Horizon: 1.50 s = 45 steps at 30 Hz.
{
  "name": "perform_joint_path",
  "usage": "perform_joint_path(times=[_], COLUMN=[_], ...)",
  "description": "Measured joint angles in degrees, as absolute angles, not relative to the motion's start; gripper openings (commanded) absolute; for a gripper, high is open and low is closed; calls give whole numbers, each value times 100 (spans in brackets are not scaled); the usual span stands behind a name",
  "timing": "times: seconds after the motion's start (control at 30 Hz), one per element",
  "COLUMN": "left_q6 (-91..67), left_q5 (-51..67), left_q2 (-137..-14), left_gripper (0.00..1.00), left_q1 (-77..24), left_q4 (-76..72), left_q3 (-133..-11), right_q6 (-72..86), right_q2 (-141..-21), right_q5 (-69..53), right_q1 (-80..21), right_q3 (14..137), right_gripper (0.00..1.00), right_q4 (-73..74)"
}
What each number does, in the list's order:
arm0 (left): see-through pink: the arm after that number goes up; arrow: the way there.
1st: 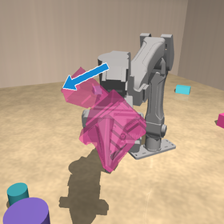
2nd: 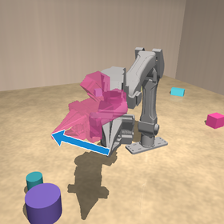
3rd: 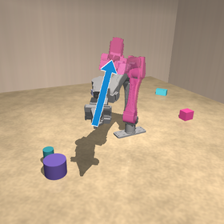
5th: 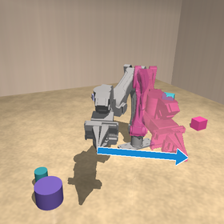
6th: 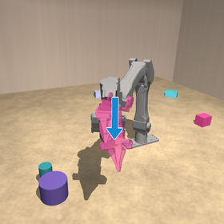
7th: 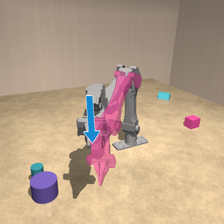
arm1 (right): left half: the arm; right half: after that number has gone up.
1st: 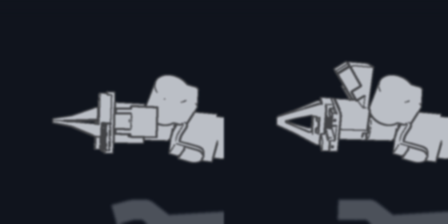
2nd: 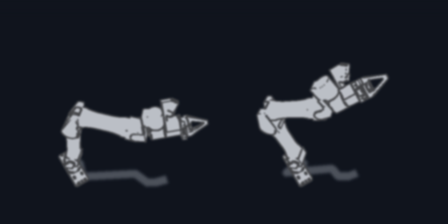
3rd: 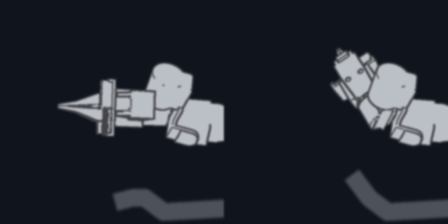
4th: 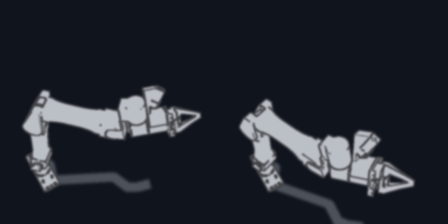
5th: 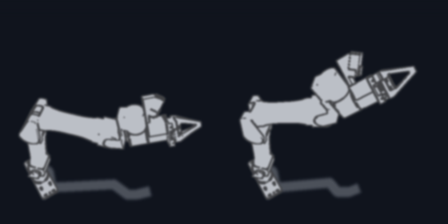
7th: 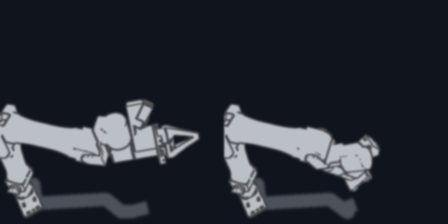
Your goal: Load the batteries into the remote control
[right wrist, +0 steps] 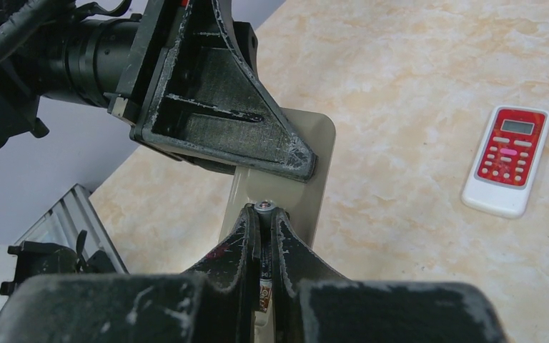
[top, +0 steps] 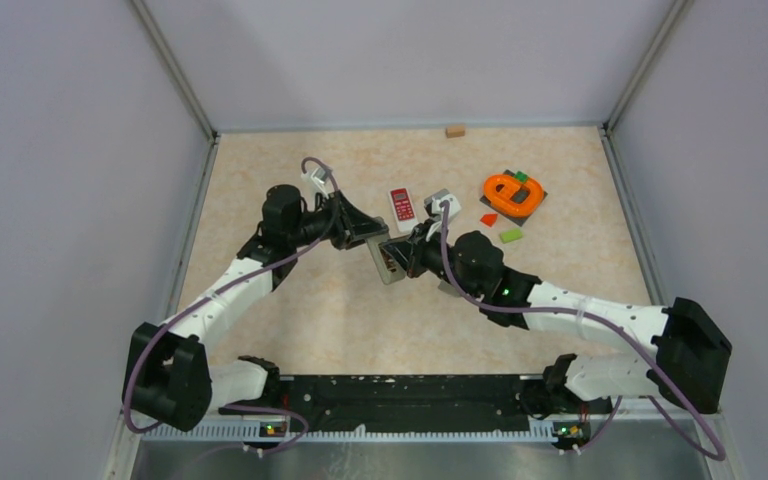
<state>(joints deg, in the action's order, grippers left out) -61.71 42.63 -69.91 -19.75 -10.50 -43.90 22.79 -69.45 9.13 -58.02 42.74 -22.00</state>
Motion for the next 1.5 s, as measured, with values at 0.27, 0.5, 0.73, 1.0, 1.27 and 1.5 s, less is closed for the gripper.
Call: perform_joint_path(times=[0.27,0.5,0.73,1.0,1.27,1.5], left_q6=[-6178,-6178,-6132,-5968,-5835,-5837], left_q5=[4261,4276,4263,4237,3990,3723], left_q2=[-6987,-6987,-6969,-6904,-6757,-6700], left_gripper=[0,0,0,0,0,0], left_q1=[-1909,-1881,-1844,-1837,-1824,-1824], left_q4=[-1035,-1028,-1022,-1022,-1280,-1719], left_q3=[-4390,-4390,-4390,-4390,-4348,-4252], right_q6=[2231,2283,2469,3079,5422,7048], right_q2=[-6938,-6936,-6862,-6755,-6733,-6788], right_q5=[801,720,659,1052,1192,438], right_q1=[-5804,-5804,-5828,-5798,-5037,-4965], right_q3=[4132,4123,4294,4694,5205,4989], right_gripper=[13,29,50,73,78,92], right_q4=[-2383,-2390,-2058,-1247,220,-329])
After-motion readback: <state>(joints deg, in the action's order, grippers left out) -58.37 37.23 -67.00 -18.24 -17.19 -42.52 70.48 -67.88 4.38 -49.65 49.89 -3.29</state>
